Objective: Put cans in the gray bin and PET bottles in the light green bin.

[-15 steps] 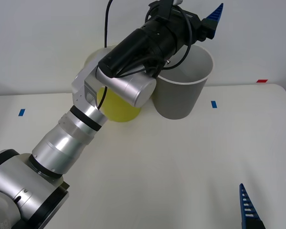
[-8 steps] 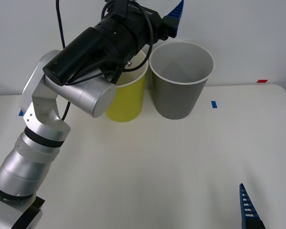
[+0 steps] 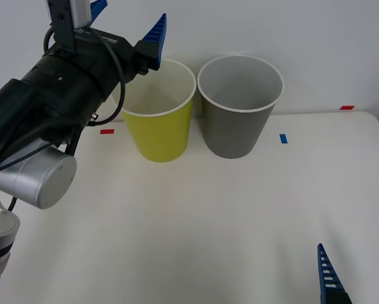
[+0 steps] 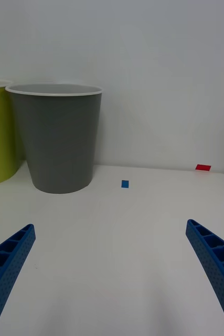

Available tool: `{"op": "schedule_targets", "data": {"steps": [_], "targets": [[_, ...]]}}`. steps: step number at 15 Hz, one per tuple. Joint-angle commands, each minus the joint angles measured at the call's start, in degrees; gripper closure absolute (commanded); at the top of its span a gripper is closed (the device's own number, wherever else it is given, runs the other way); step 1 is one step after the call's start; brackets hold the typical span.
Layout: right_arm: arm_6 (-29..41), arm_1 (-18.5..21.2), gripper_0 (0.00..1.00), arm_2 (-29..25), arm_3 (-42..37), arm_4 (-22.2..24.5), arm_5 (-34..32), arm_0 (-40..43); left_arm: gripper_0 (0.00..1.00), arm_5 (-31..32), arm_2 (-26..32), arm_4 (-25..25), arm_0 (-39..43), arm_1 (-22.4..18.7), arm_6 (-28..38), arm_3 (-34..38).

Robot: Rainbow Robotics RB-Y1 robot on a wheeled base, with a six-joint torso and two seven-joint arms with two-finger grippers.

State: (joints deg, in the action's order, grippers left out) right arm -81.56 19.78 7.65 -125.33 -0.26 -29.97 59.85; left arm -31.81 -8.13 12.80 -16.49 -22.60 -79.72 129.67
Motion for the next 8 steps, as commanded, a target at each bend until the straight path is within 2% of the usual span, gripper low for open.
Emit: {"op": "schedule_targets", "data": {"steps": [1, 4, 8], "targets": [[0.0, 0.0, 0.00, 0.0, 0.0, 0.0, 0.0, 0.0, 0.00, 0.8, 4.6, 0.0, 9.8, -1.6, 0.3, 6.2], [0.0, 0.0, 0.00, 0.0, 0.0, 0.0, 0.0, 0.0, 0.00, 2.6, 9.4, 0.1, 20.9, -1.9, 0.5, 12.3], [0.0, 0.0, 0.00, 0.0, 0.0, 0.0, 0.0, 0.0, 0.00, 11.8, 13.3, 0.1, 33.7, -1.6, 1.0, 13.9]]}}
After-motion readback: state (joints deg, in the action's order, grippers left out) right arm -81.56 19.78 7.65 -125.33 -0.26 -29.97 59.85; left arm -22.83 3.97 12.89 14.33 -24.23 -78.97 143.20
